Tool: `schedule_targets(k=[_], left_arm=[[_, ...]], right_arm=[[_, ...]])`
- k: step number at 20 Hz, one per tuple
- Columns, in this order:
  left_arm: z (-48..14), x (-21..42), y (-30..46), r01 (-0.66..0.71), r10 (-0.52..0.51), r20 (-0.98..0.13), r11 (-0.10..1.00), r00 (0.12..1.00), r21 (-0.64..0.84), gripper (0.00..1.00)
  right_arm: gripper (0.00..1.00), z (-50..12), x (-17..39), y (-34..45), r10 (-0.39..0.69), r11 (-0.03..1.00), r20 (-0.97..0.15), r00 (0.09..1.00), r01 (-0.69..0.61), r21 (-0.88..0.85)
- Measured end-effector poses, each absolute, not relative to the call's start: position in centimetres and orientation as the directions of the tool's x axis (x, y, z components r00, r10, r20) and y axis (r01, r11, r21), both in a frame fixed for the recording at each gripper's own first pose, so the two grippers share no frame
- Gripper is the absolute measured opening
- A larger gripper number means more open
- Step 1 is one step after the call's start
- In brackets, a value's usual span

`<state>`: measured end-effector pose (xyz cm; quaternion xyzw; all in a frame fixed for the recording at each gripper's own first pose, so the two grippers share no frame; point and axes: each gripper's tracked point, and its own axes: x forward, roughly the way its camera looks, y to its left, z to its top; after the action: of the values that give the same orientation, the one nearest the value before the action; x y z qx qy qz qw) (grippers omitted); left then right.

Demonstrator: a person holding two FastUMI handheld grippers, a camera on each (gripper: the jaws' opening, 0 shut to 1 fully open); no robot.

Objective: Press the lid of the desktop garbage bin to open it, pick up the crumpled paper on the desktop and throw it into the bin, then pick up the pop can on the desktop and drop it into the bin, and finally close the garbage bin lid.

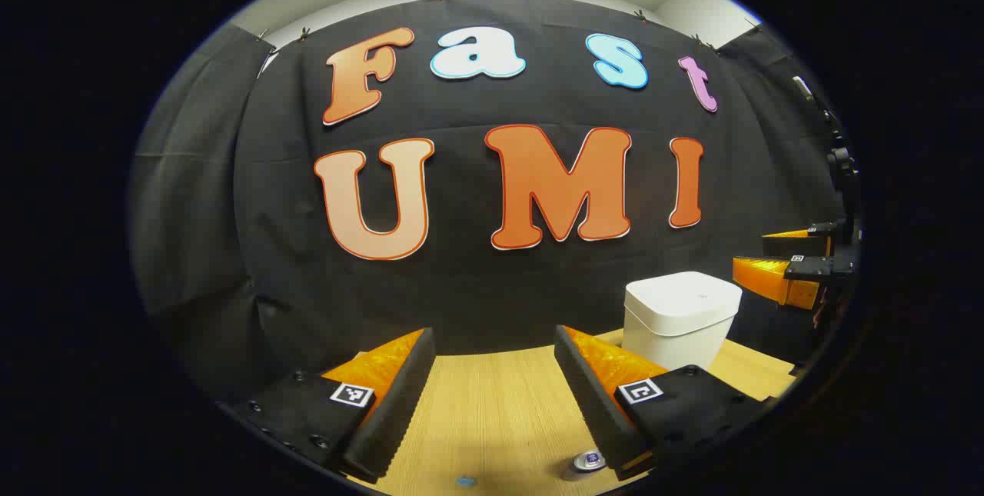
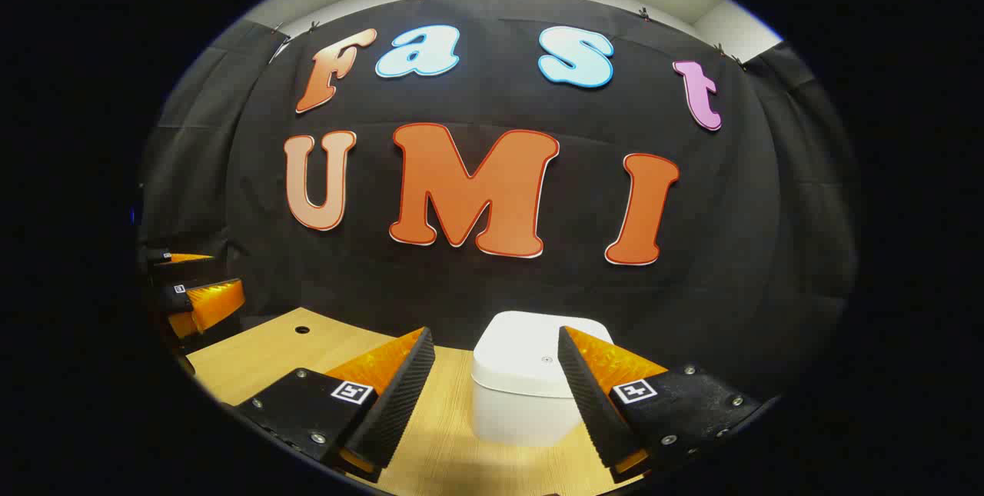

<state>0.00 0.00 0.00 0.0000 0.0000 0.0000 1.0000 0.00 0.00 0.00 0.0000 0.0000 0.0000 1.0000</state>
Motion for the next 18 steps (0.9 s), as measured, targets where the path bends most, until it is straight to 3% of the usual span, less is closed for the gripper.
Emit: schedule_targets(k=[18], left_arm=[[-0.8,0.1,-0.4,-0.019,0.020,-0.016,0.999,1.000,0.039,1.00]], right_arm=[[0.98,-0.2,1.6,-0.7,-0.014,1.000,-0.011,1.000,0.014,-0.001]])
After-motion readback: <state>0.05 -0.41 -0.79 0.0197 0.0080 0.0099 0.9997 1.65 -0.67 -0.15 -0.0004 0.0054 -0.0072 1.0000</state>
